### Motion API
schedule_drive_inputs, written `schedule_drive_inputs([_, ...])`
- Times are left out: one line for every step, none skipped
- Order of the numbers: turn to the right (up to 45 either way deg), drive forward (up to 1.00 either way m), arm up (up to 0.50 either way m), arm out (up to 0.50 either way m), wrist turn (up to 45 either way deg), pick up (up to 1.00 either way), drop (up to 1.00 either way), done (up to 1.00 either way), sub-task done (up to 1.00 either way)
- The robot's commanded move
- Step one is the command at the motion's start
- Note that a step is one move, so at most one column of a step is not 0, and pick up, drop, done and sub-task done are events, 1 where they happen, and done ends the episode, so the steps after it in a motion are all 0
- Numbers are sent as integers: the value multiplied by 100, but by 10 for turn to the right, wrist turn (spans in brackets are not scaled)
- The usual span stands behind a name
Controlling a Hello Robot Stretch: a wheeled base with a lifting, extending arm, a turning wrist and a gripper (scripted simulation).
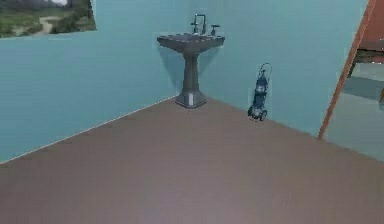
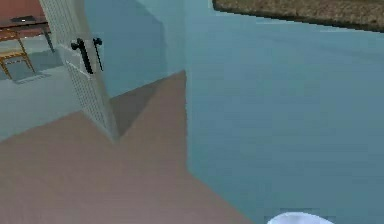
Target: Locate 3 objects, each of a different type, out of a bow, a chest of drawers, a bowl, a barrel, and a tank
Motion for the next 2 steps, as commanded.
schedule_drive_inputs([0, 20, 0, 0, 0, 0, 0, 0, 0])
schedule_drive_inputs([390, 0, 0, 0, 0, 0, 0, 0, 0])
